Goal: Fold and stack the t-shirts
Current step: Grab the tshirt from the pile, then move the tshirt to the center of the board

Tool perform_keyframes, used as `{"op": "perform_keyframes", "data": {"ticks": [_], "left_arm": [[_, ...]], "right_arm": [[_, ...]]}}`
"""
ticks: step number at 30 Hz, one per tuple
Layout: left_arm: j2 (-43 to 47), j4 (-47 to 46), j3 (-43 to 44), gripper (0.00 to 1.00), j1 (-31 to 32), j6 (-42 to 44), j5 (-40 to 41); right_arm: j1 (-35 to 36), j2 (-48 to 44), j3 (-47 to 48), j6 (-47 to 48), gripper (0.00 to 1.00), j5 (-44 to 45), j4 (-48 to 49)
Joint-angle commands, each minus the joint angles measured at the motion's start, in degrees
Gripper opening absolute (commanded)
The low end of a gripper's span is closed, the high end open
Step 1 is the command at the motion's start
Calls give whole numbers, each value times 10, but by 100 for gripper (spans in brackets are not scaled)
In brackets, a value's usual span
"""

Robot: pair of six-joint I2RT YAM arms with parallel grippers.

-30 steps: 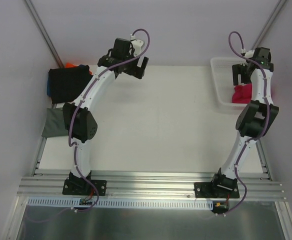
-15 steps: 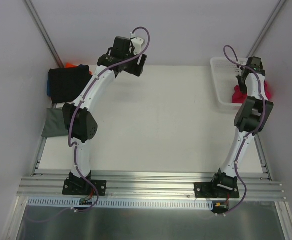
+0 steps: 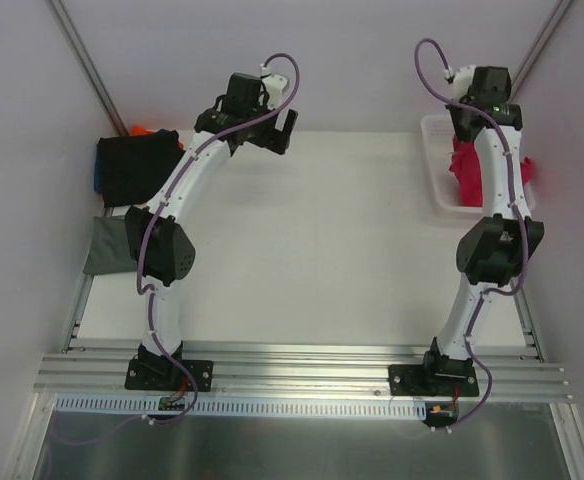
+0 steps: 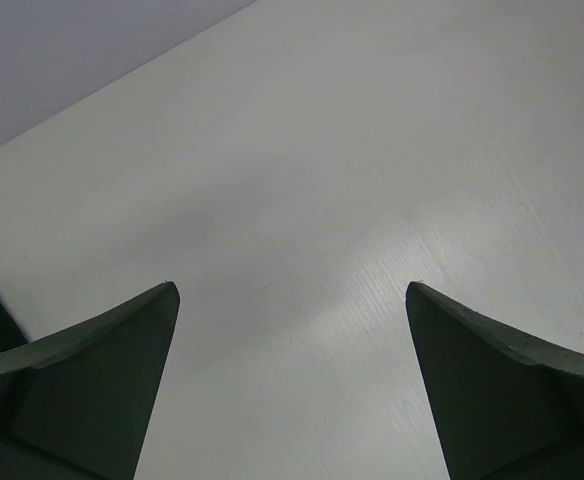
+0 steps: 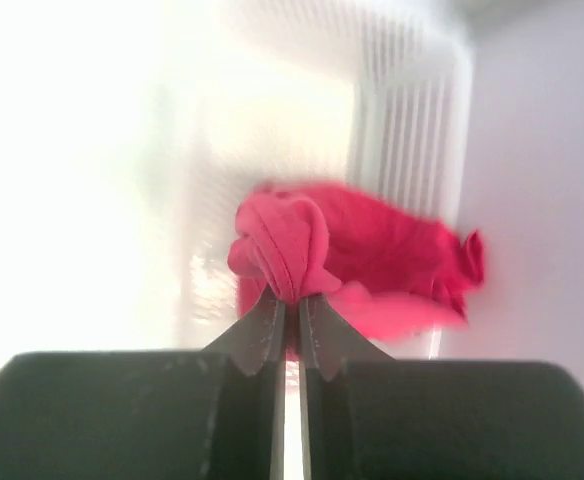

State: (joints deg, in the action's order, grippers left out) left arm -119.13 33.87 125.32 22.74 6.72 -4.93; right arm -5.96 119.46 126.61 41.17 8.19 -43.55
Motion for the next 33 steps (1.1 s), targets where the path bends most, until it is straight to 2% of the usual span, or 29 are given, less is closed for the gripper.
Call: {"op": "perform_keyframes", "data": {"ticks": [1, 5, 12, 13, 18, 21, 25, 29, 32, 33], "left_arm": [[49, 0, 2, 99, -27, -31, -3], [73, 1, 2, 99, -96, -61, -11], [148, -1, -42, 99, -162, -66, 11], [154, -1, -46, 99, -168, -89, 12], [184, -4, -67, 99, -189, -96, 15], [194, -6, -75, 99, -192, -99, 18], [201, -8, -84, 99, -193, -108, 26], [203, -9, -87, 99, -193, -109, 23], [205, -9, -85, 99, -193, -113, 17], [206, -10, -86, 99, -193, -114, 13]], "right_arm": [[70, -134, 56, 4, 0, -53, -15], [159, -180, 73, -4, 1, -70, -17], [291, -222, 116, -29, 1, -77, 14], [304, -224, 123, -32, 1, -75, 16], [369, -225, 150, -82, 1, -72, 18], [433, -228, 160, -22, 0, -38, 27], [494, -219, 187, -10, 1, -19, 71], [504, -218, 176, -6, 1, -15, 53], [489, -254, 96, -20, 0, -24, 8], [483, -268, 36, -30, 1, -47, -4]]}}
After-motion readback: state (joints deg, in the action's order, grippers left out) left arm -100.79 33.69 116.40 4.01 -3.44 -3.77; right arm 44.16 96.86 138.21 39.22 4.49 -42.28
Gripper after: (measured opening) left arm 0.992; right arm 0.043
